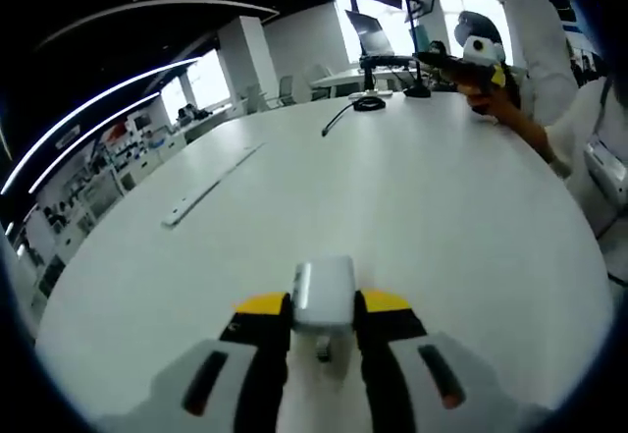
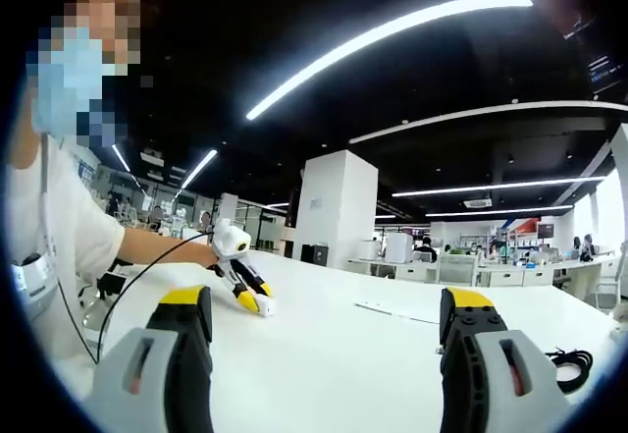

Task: Plug the desk Type‑C cable into the charger adapter.

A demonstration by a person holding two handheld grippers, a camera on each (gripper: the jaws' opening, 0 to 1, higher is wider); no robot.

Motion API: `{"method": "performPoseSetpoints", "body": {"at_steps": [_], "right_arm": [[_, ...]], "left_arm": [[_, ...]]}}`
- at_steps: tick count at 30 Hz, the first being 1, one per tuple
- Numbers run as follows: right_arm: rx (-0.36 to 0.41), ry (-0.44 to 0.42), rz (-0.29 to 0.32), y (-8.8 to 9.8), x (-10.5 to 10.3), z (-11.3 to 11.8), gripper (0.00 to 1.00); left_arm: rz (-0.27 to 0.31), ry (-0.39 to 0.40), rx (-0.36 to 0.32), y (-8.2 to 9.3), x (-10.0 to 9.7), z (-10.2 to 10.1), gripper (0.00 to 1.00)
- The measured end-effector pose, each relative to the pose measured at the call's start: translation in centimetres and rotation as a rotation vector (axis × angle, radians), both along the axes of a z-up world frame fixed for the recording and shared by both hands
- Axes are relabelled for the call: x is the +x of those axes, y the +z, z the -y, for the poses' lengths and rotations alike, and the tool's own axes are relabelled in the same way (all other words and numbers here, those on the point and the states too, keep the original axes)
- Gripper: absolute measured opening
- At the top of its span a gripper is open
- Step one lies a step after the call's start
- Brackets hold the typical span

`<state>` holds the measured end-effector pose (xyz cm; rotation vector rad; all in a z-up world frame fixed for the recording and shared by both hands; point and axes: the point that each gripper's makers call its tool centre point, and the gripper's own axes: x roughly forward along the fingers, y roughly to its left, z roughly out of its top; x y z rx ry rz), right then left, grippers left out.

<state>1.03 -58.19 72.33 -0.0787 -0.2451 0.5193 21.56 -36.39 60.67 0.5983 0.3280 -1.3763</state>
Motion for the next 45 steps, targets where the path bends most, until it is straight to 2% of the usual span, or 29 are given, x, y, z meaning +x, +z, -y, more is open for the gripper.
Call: {"method": "performPoseSetpoints", "body": {"at_steps": [20, 45], "right_arm": [[-0.007, 0.002, -0.004, -0.2, -0.1, -0.1, 0.99], [-0.015, 0.004, -0.009, -0.3, 0.1, -0.2, 0.99]], "left_arm": [[0.006, -0.050, 0.018, -0.1, -3.1, 0.1, 0.26], [-0.011, -0.090, 0.004, -0.1, -5.5, -0.3, 0.26]]}}
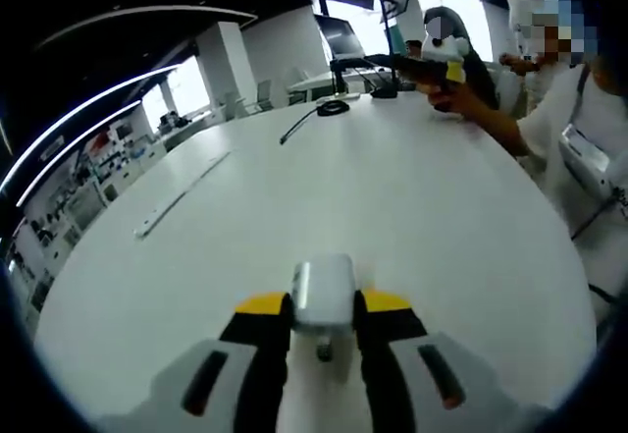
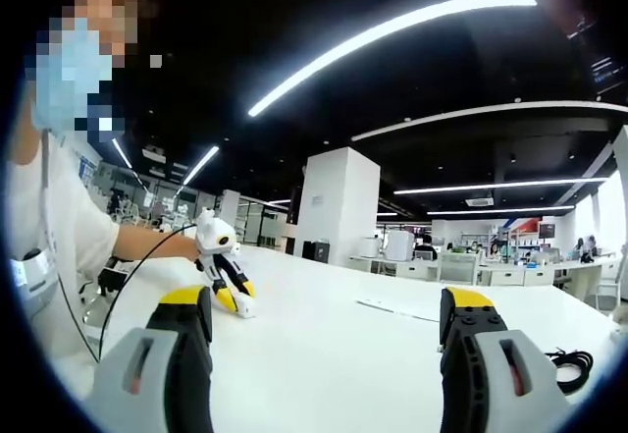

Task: Plug the desk Type‑C cable into the charger adapter.

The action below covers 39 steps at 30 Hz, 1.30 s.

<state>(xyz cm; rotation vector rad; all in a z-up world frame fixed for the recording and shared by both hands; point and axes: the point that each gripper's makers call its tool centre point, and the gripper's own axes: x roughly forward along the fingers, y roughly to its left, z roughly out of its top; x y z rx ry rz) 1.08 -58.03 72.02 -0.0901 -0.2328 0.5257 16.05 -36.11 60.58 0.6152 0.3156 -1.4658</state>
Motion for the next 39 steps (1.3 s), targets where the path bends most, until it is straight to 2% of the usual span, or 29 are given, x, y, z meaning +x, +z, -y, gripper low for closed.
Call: {"method": "performPoseSetpoints", "body": {"at_steps": [32, 39], "right_arm": [[-0.006, 0.001, -0.002, -0.1, 0.0, -0.1, 0.99], [-0.006, 0.000, 0.000, -0.1, 0.0, -0.1, 0.99]], "left_arm": [[-0.039, -0.034, -0.051, 0.0, -2.3, -0.1, 0.26], [-0.032, -0.037, -0.055, 0.0, -2.6, -0.2, 0.26]]}}
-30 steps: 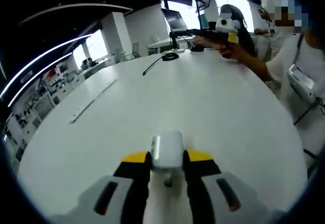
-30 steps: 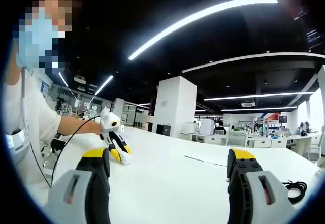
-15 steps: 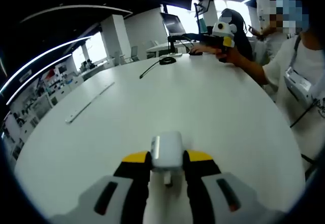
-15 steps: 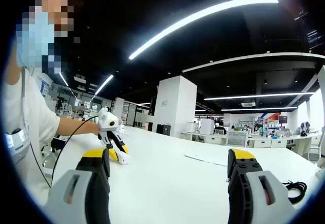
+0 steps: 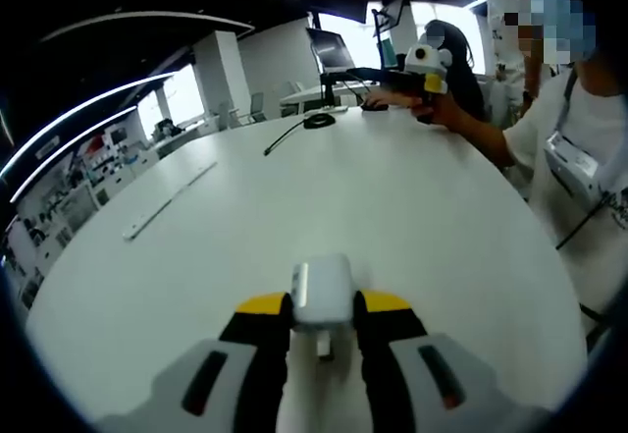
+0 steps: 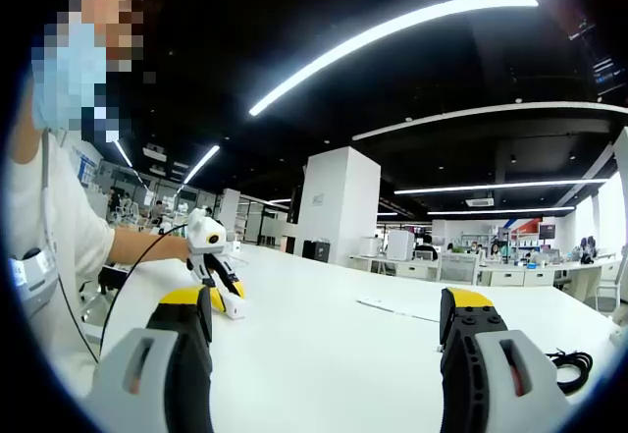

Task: Plug the desk Type‑C cable into the charger adapter.

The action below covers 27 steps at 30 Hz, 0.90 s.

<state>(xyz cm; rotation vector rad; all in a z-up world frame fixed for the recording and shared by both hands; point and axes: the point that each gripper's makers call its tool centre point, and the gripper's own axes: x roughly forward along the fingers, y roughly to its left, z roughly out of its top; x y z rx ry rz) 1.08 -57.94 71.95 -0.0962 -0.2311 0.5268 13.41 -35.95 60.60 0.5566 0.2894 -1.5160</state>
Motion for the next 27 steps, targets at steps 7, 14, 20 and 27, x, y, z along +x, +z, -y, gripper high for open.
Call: {"method": "performPoseSetpoints", "body": {"at_steps": [7, 14, 20, 27], "right_arm": [[-0.004, 0.000, -0.003, -0.05, 0.06, -0.01, 0.99], [-0.002, 0.000, -0.002, -0.02, 0.07, -0.01, 0.99], [-0.004, 0.000, -0.004, -0.04, 0.09, 0.01, 0.99], [-0.005, -0.001, -0.007, -0.15, 0.15, -0.01, 0.99]], "left_arm": [[-0.007, -0.001, -0.009, 0.05, -0.10, -0.02, 0.26], [-0.012, 0.009, -0.026, 0.07, -0.11, -0.07, 0.26], [-0.016, 0.012, -0.032, 0.00, -0.31, -0.04, 0.26], [-0.020, 0.010, -0.038, 0.03, -0.33, -0.19, 0.26]]}}
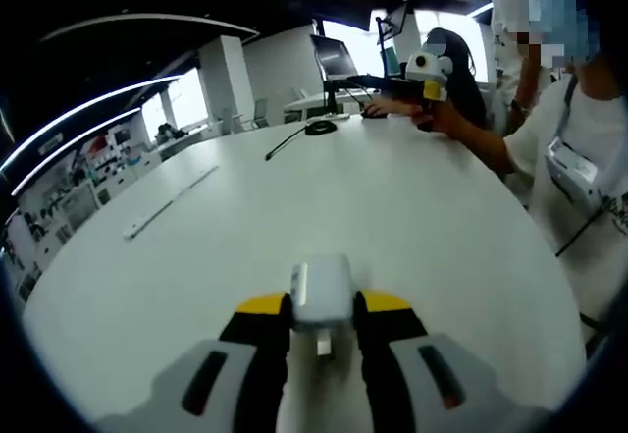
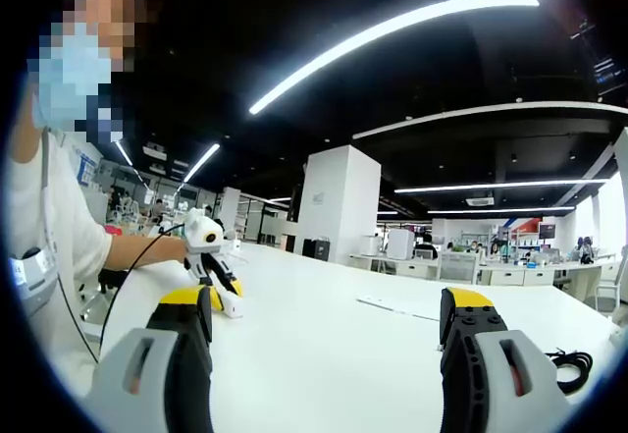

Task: Plug the desk Type‑C cable into the charger adapter.

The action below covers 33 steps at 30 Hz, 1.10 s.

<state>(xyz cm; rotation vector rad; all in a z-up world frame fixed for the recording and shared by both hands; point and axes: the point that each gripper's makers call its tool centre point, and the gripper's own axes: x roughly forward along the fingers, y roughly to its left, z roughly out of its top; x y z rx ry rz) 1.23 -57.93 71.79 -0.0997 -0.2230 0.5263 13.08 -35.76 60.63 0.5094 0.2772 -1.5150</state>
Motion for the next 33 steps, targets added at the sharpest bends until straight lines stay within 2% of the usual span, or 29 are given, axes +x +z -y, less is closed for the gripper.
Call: {"method": "performPoseSetpoints", "body": {"at_steps": [16, 33], "right_arm": [[-0.003, -0.001, -0.007, -0.2, 0.1, -0.1, 0.99], [0.014, -0.016, -0.069, -1.3, 1.3, 0.8, 0.99]], "left_arm": [[-0.016, -0.002, -0.042, -0.1, -0.8, 0.1, 0.26], [-0.018, 0.001, -0.053, -0.3, -0.7, 0.1, 0.27]]}}
